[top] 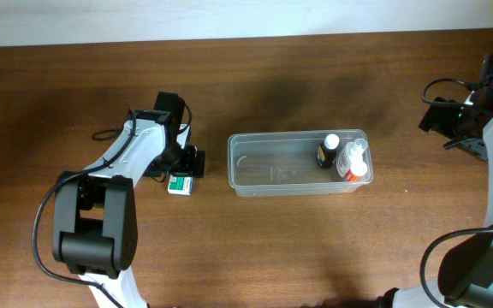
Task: Pack container
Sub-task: 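Lower the left gripper and grasp the medicine box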
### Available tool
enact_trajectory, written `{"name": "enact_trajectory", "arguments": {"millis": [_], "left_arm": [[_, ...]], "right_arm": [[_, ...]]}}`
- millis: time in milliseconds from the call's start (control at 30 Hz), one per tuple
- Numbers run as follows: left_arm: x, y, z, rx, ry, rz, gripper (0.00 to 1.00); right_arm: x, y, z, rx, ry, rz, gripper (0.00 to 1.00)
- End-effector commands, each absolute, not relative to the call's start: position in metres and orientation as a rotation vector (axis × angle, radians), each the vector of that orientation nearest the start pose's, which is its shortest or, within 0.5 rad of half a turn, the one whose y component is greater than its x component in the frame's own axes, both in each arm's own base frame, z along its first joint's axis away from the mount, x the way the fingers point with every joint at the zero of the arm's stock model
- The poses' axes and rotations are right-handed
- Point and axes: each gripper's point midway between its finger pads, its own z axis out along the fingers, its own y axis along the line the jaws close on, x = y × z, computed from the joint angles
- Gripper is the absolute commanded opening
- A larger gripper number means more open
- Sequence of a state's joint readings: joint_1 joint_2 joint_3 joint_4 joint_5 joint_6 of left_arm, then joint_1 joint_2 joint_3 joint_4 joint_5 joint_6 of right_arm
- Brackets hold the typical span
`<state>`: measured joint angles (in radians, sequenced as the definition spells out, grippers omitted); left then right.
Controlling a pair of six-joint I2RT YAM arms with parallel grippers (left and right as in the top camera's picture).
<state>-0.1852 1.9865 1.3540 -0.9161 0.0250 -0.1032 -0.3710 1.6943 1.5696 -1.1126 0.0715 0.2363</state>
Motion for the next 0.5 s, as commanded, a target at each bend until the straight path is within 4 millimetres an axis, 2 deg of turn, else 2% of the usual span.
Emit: {"name": "enact_trajectory", "arguments": {"millis": [0,467], "left_arm": [[0.361,-0.0733,0.0112,0.11,3.12,-0.039,0.98],[0.356,-0.0714,0.0037,0.109,3.127,-0.03,0.98]], "right_arm": [[0.3519,-0.1544,0.1716,0.876,2.672,-0.153,0.98],[0.3519,-0.1543,0.1715,0.876,2.672,-0.153,0.98]]}}
